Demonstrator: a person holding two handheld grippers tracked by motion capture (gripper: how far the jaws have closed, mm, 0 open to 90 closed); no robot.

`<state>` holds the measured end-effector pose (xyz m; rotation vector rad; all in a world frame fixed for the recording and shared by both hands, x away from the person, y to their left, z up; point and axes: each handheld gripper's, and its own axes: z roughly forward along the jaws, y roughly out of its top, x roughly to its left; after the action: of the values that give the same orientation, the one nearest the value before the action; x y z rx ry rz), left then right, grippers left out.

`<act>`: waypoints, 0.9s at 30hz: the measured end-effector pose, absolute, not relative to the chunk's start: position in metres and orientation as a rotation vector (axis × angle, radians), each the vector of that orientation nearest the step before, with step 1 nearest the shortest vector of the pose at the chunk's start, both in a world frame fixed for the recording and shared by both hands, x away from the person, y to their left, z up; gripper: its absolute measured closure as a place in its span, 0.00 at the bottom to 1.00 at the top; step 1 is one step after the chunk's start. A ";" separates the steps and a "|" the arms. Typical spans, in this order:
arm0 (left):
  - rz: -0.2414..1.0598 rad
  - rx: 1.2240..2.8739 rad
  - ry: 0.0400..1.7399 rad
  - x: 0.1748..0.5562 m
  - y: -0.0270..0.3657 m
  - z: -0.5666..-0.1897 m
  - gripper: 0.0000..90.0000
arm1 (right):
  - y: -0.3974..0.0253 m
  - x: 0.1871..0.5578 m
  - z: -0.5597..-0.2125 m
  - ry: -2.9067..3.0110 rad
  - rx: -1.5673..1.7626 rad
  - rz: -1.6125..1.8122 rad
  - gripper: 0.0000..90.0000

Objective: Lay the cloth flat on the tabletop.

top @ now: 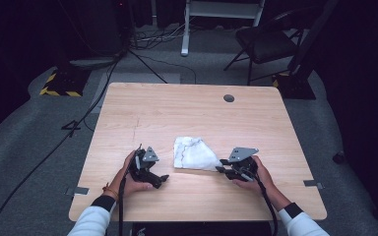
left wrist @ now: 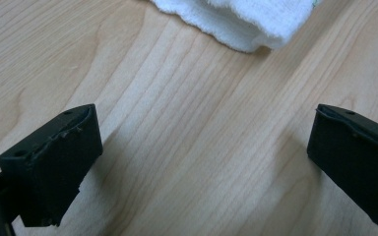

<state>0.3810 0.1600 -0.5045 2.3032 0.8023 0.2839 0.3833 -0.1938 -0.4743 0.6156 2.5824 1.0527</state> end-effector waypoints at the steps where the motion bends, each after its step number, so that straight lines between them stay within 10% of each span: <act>1: 0.284 2.301 0.810 0.381 0.159 -0.505 0.00 | -0.196 0.383 -0.474 2.578 0.604 1.055 0.84; 27: 0.275 2.314 0.774 0.389 0.144 -0.504 0.01 | -0.250 0.404 -0.472 2.339 0.848 0.872 0.82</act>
<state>0.3889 0.1443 -0.5041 2.3137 0.7738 0.2747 0.4038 -0.2498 -0.4723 0.8476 2.3390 0.8725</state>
